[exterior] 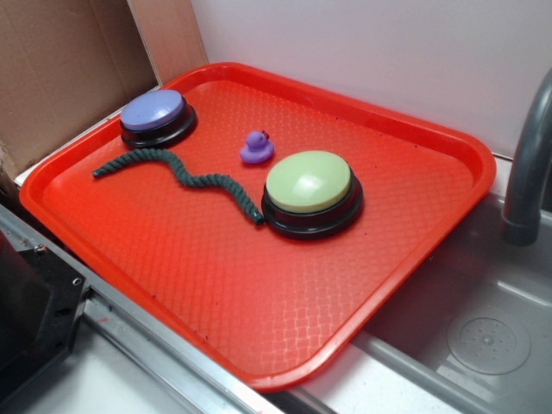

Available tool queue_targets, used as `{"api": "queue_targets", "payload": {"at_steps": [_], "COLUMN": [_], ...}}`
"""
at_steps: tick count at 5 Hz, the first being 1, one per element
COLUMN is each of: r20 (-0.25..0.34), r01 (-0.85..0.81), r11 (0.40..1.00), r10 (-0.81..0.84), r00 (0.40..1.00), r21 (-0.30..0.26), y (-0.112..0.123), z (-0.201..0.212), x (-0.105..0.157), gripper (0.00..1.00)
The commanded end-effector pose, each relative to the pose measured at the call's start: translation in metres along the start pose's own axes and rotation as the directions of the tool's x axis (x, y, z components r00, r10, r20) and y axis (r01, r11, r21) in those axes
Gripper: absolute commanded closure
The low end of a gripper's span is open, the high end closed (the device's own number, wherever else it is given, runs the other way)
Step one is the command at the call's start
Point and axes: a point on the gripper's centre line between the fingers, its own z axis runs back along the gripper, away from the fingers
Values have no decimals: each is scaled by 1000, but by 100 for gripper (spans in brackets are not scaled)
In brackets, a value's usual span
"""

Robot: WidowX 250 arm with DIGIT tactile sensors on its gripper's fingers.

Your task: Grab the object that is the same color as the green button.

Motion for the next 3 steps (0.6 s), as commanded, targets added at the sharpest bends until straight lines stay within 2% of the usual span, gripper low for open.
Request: {"api": "queue_targets", "payload": {"at_steps": [1,2,3], "r20": [0,6,41], "r01": [0,-182,-348], "r11": [1000,983,937], "r10": [0,182,348], "r00": [1000,983,937], "r21": [0,0,13], "y": [0,6,21], "z": [0,-17,-42], "x": [0,17,34], "gripper": [0,0,0]}}
